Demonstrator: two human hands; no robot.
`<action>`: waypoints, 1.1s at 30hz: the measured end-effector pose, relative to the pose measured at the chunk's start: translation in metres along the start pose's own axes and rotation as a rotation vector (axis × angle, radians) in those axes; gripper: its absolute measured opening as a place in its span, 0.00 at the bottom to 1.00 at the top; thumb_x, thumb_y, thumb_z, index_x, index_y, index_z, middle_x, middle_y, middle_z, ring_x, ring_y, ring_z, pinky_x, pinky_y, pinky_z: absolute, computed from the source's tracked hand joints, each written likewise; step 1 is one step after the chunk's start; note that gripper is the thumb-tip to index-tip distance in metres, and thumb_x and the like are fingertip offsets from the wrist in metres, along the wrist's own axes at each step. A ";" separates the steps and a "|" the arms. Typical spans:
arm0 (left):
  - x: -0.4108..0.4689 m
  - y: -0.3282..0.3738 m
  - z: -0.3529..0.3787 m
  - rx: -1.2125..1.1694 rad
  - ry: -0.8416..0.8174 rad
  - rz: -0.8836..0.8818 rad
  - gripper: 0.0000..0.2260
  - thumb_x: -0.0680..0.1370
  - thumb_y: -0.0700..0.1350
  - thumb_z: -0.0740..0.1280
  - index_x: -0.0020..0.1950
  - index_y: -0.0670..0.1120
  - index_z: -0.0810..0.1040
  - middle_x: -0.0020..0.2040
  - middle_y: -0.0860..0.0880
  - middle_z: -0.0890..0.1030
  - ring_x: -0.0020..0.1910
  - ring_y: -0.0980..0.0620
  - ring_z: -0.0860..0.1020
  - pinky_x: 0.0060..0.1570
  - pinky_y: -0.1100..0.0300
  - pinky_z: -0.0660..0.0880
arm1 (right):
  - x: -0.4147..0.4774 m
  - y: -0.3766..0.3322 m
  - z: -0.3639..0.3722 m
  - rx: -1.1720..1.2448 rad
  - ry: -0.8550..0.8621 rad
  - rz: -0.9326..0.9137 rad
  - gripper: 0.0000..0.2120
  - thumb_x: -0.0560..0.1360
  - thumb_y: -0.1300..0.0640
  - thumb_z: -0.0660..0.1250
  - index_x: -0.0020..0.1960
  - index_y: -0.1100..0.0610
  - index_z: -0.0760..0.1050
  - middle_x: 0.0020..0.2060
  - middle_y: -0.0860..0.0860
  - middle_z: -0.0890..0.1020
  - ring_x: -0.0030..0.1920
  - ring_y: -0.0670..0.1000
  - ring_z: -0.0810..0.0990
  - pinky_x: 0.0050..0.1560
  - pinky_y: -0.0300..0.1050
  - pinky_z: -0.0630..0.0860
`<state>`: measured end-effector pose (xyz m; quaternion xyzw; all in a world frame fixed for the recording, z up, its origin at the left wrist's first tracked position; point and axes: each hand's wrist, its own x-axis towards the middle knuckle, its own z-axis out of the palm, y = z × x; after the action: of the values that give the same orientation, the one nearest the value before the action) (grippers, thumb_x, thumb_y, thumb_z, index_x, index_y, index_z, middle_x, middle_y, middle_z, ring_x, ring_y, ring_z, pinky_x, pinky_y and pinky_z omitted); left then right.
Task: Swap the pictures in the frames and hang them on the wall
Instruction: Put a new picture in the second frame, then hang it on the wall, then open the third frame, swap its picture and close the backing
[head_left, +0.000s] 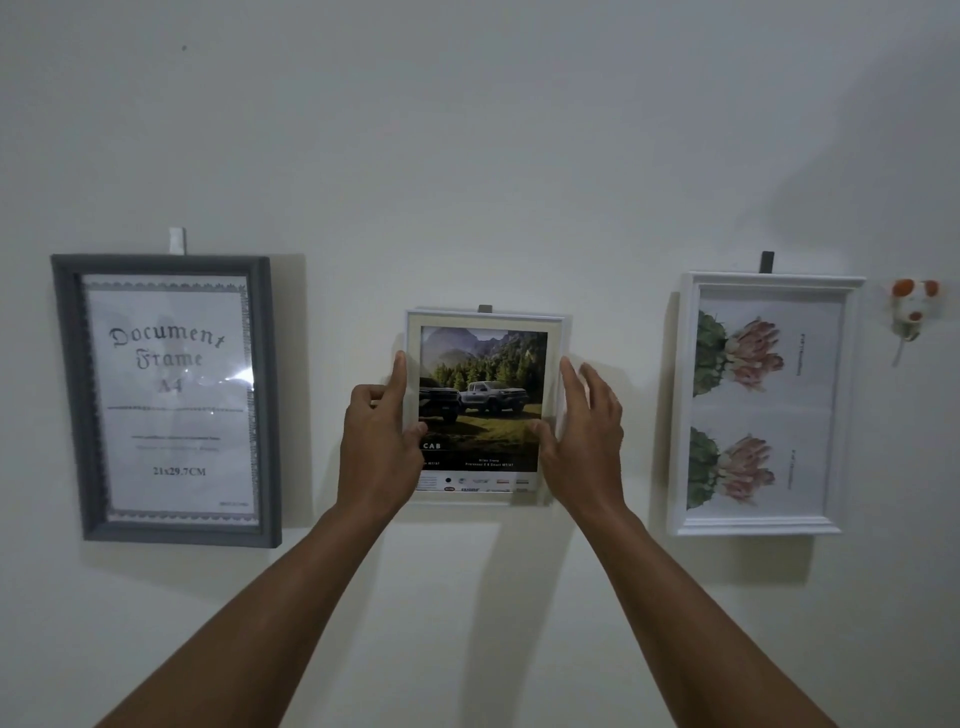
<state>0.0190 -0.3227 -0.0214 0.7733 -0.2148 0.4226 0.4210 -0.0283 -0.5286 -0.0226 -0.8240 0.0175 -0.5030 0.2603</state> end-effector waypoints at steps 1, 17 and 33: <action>0.000 -0.001 -0.001 0.003 -0.003 0.005 0.38 0.76 0.38 0.69 0.79 0.55 0.52 0.54 0.51 0.67 0.53 0.55 0.71 0.55 0.66 0.69 | -0.001 0.001 0.002 0.005 -0.017 -0.005 0.34 0.80 0.56 0.65 0.80 0.51 0.52 0.79 0.51 0.56 0.78 0.53 0.50 0.75 0.54 0.54; -0.002 0.004 -0.005 -0.065 -0.031 -0.004 0.39 0.75 0.40 0.72 0.79 0.52 0.53 0.52 0.49 0.70 0.49 0.54 0.74 0.54 0.65 0.73 | -0.004 0.006 0.008 0.085 -0.049 -0.014 0.29 0.84 0.57 0.55 0.81 0.53 0.45 0.80 0.48 0.47 0.79 0.46 0.41 0.79 0.54 0.48; -0.001 0.005 -0.009 -0.033 -0.037 0.010 0.35 0.76 0.42 0.71 0.78 0.50 0.57 0.53 0.48 0.72 0.49 0.55 0.73 0.54 0.65 0.72 | -0.004 0.006 0.003 0.103 -0.079 -0.004 0.27 0.85 0.55 0.52 0.81 0.53 0.45 0.80 0.47 0.47 0.79 0.44 0.41 0.79 0.53 0.48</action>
<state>0.0108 -0.3180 -0.0175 0.7729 -0.2333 0.4069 0.4274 -0.0264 -0.5310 -0.0297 -0.8288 -0.0201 -0.4708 0.3018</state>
